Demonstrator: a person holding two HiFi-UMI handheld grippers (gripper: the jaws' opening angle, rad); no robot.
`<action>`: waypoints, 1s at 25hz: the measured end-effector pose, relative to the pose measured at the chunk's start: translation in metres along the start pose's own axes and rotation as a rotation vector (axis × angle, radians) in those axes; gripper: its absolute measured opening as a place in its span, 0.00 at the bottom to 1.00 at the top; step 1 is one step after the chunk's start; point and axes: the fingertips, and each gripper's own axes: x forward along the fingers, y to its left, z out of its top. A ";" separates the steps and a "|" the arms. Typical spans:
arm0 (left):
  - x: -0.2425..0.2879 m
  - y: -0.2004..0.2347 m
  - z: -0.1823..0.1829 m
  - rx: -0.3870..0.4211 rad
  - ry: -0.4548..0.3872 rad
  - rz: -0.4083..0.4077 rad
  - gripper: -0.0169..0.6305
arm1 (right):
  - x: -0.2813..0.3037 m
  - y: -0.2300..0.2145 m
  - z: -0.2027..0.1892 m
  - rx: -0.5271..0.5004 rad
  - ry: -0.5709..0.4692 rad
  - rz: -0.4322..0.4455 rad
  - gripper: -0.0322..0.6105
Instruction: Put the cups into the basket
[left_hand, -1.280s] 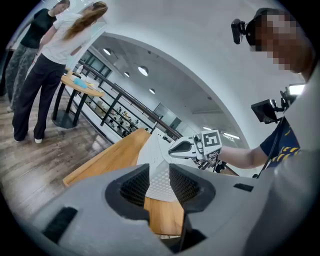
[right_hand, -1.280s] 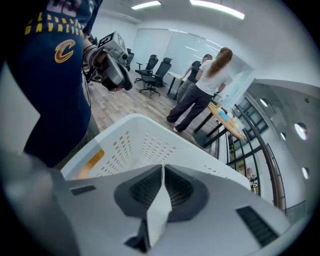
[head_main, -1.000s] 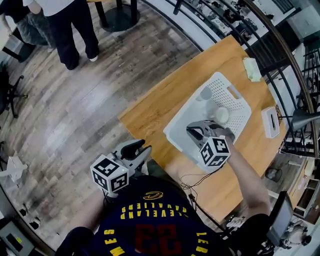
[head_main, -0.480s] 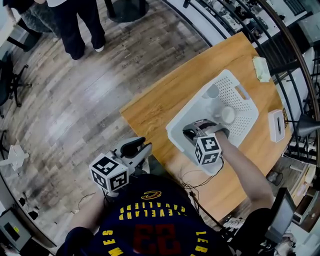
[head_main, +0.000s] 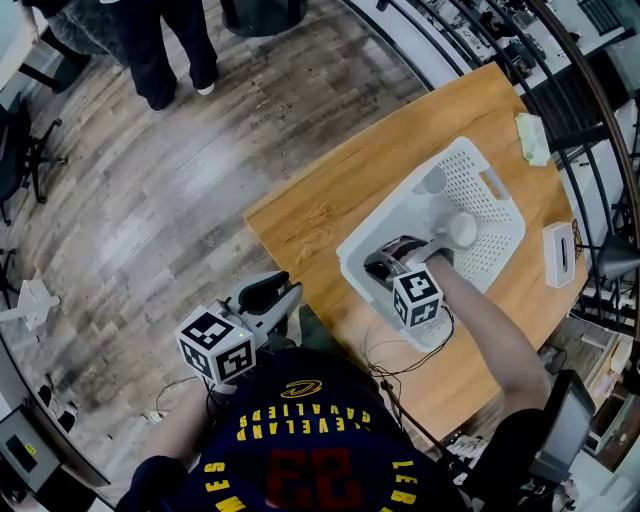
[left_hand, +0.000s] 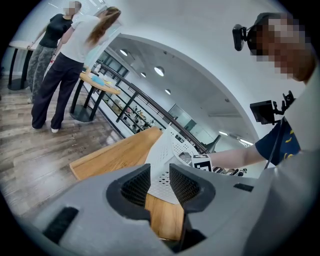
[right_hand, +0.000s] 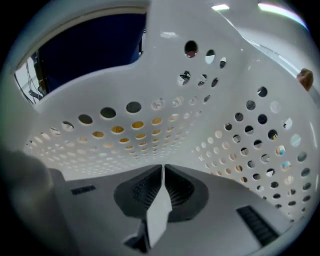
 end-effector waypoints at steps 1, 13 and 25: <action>0.000 0.000 -0.001 0.000 0.001 0.003 0.20 | 0.000 -0.001 0.000 -0.004 -0.003 -0.009 0.09; 0.004 -0.005 0.003 0.013 0.009 -0.008 0.20 | -0.007 -0.012 -0.010 0.037 0.038 -0.024 0.26; 0.002 -0.009 0.009 0.054 0.010 -0.058 0.20 | -0.062 -0.048 -0.023 0.155 0.088 -0.190 0.26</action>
